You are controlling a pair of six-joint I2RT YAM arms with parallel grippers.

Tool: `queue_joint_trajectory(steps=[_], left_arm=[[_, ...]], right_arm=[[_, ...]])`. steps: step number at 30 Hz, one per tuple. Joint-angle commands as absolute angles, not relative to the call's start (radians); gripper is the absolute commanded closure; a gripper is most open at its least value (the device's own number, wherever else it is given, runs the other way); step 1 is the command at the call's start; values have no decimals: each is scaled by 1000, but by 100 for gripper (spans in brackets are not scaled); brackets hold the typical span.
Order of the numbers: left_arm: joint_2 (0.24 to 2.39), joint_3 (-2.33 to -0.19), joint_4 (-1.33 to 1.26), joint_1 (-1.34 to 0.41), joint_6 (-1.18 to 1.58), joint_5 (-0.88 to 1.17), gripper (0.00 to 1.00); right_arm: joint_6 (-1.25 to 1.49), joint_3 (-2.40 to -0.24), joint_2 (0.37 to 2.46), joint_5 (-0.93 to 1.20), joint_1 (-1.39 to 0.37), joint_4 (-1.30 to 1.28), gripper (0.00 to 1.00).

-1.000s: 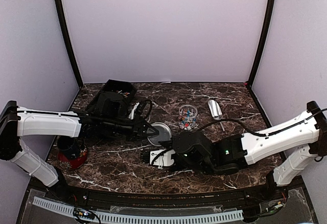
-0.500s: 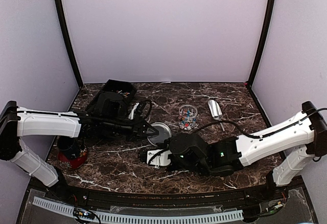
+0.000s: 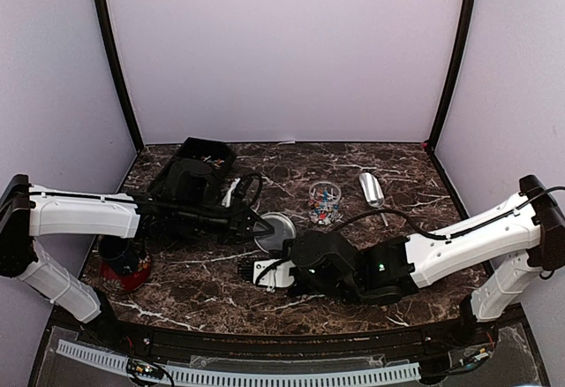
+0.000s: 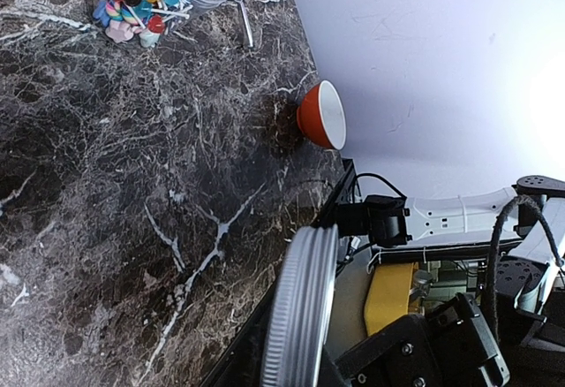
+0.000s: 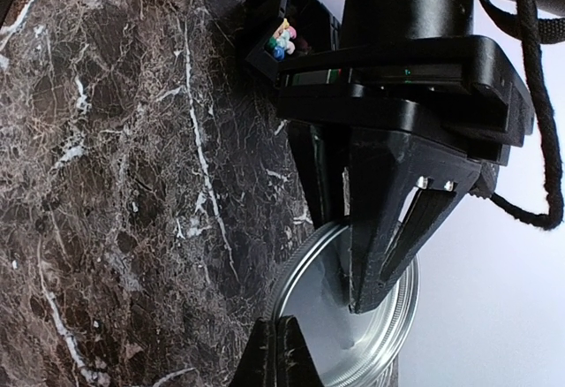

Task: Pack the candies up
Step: Pass from the left arm to the right

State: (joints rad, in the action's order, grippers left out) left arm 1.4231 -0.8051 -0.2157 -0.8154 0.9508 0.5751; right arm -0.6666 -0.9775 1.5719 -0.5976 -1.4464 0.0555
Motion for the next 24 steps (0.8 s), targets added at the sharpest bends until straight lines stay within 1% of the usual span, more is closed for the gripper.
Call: queue_joint_trajectory(steps=[1,6,10,16,20,24], left_arm=[[1383,-801,-240,-811,944,586,100],[1388,-816,-204,-815,884,593,100],[1388,-842,-118,-834,791,567,100],[1390,-850,-72,-863,739,549,100],[1383,-854,-53,-870,729,534,100],[1377,-853,-42,-871,730,520,100]], right_arm=[[-635,-985,1568,-565,-1435,47,100],[-567,-1016,1547,-474,-1402,-43,100],[-476,-1061,1520,-314,-1342,-136,100],[-386,-1145,1532,-148,-1275,-274,100],[-353,-1216,1552,-96,-1254,-340,100],[-345,-1241,1562,-92,-1247,-373,100]])
